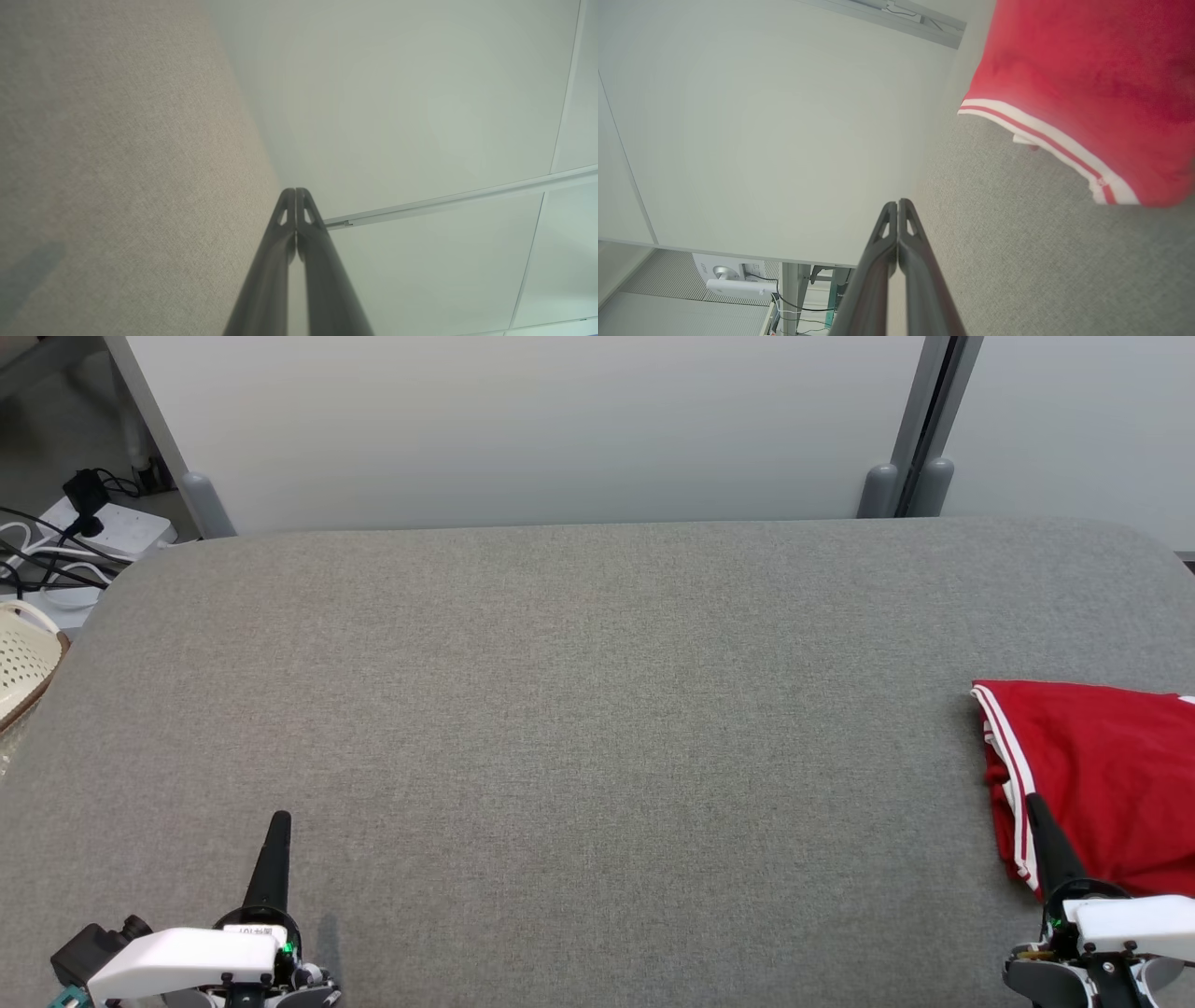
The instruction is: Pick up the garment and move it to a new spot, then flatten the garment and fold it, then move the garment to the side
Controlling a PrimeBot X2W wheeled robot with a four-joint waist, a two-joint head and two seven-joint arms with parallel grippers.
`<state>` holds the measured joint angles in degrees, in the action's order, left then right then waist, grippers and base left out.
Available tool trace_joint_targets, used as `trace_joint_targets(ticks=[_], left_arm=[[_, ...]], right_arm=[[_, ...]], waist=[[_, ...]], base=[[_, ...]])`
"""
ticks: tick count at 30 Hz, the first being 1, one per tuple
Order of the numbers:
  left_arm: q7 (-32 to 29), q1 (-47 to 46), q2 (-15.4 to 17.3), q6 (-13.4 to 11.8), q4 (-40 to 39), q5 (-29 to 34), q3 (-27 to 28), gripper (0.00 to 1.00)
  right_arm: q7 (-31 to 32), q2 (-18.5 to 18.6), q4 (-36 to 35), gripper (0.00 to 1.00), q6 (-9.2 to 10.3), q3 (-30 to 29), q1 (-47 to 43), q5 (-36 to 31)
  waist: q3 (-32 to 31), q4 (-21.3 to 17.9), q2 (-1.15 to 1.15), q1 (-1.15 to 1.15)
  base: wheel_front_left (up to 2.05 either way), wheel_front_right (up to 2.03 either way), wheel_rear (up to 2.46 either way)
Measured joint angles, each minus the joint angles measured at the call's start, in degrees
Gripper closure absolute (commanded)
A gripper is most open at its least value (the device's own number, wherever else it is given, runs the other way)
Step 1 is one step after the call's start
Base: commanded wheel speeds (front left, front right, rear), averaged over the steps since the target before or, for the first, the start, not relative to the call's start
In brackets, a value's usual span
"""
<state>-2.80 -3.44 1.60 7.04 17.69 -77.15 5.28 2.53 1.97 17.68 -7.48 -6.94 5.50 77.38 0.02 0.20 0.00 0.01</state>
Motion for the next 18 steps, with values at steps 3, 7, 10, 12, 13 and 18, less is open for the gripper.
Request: trace_joint_targets(ticks=[3, 7, 10, 12, 13, 18], left_arm=[[-0.32, -0.01, 0.01, 0.00, -0.26, -1.93, -0.03, 1.00], [-0.92, -0.02, 0.03, 0.00, -0.59, -4.74, -0.07, 1.00], [-1.57, -0.02, 0.07, 0.00, -0.82, -6.68, -0.10, 1.00], [-1.92, -0.03, 0.09, 0.00, -1.01, -8.12, -0.12, 1.00], [-2.13, -0.03, 0.11, 0.01, -1.09, -8.71, -0.13, 1.00], [-2.82, -0.04, 0.19, 0.01, -1.48, -12.09, -0.21, 1.00]], right_arm=[[0.56, 0.02, -0.20, 1.00, 0.00, -0.10, -0.15, 2.08], [1.07, 0.02, -0.45, 1.00, 0.00, -0.19, -0.20, 4.70], [1.66, 0.03, -0.67, 1.00, 0.00, -0.26, -0.21, 6.57], [1.85, 0.03, -0.82, 1.00, 0.00, -0.31, -0.21, 7.80], [2.13, 0.04, -0.89, 1.00, 0.00, -0.34, -0.22, 8.60], [2.96, 0.05, -1.43, 1.00, 0.00, -0.47, -0.24, 11.91]], waist=[[0.02, -0.03, 0.00, 0.00], [0.05, -0.07, 0.00, 0.00], [0.08, -0.10, 0.00, 0.00], [0.09, -0.12, 0.00, 0.00], [0.10, -0.13, 0.00, 0.00], [0.14, -0.17, 0.00, 0.00]], base=[[0.00, 0.00, 0.00], [0.00, 0.00, 0.00], [0.00, 0.00, 0.00], [0.00, 0.00, 0.00], [0.00, 0.00, 0.00], [0.00, 0.00, 0.00]])
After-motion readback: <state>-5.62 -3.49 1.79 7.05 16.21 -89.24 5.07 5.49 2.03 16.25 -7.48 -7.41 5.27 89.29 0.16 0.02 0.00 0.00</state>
